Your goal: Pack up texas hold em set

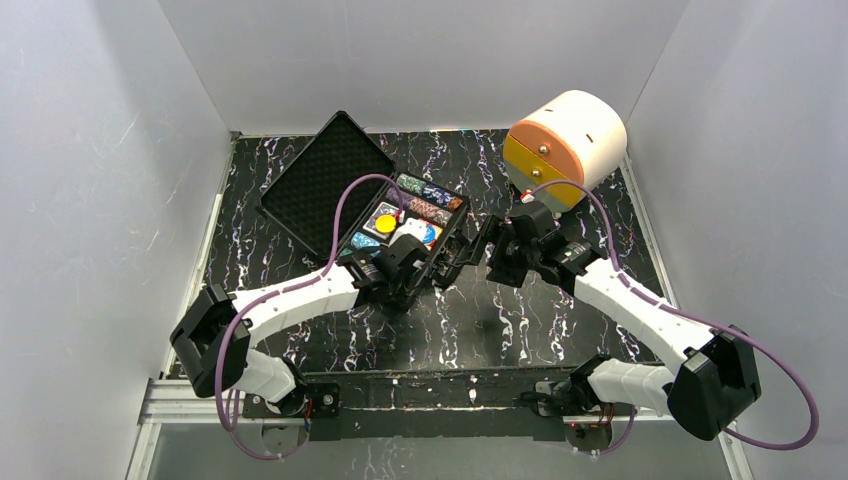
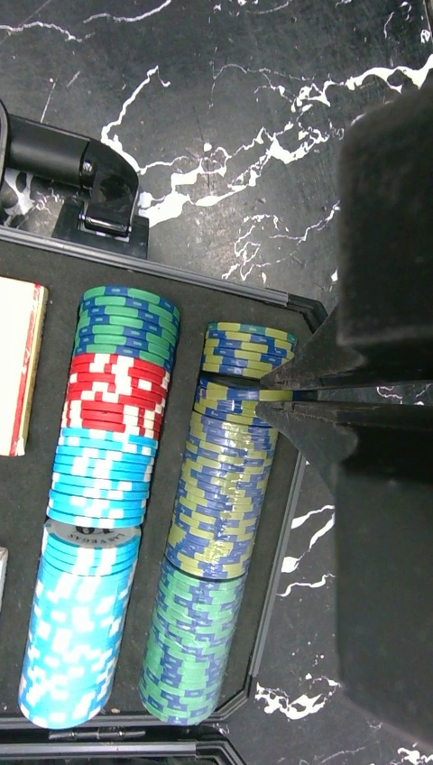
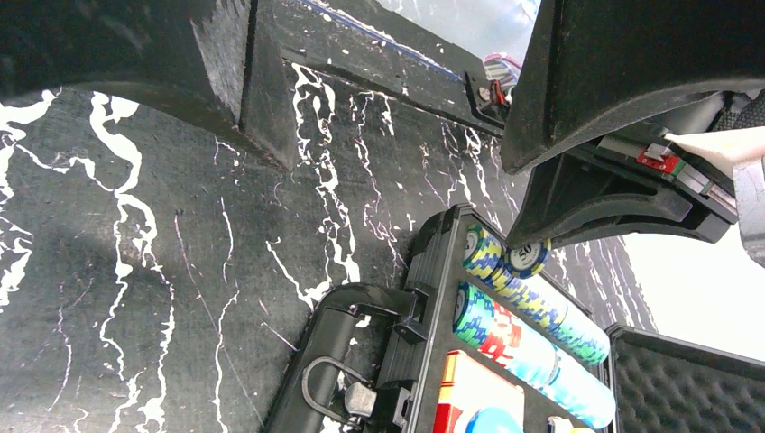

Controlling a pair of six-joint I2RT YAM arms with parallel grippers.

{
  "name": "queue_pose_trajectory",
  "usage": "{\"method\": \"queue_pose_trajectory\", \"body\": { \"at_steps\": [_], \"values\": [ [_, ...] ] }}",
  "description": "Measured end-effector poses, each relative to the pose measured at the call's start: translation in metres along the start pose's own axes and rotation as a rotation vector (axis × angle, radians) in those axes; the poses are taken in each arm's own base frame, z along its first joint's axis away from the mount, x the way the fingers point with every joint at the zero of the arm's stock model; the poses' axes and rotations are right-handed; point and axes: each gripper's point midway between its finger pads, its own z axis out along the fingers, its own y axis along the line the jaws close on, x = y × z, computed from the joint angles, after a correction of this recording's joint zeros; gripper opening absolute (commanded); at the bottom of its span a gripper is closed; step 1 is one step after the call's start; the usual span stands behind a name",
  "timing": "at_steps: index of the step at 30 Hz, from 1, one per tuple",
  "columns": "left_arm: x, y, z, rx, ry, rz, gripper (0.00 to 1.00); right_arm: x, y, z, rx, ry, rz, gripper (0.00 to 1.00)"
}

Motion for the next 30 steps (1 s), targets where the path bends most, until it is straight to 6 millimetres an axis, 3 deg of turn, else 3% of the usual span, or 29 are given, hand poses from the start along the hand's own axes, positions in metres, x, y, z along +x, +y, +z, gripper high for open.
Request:
{"method": "queue_pose_trajectory", "body": {
  "at_steps": [10,15,24,30],
  "values": [
    [0.01,-0.001,-0.002,0.031,0.044,0.068,0.0,0.002,0.002,0.004,-0.01,0.02,-0.002,0.9],
    [0.037,0.003,-0.004,0.041,0.145,0.127,0.0,0.003,0.003,0.003,-0.017,0.023,-0.003,0.9],
    [0.039,0.008,-0.01,0.037,0.156,0.15,0.0,0.004,0.006,0.004,-0.028,0.031,-0.004,0.9],
    [0.029,0.004,-0.014,0.066,0.11,0.139,0.0,0.004,0.006,0.003,-0.029,0.033,-0.004,0.9]
  ]
}}
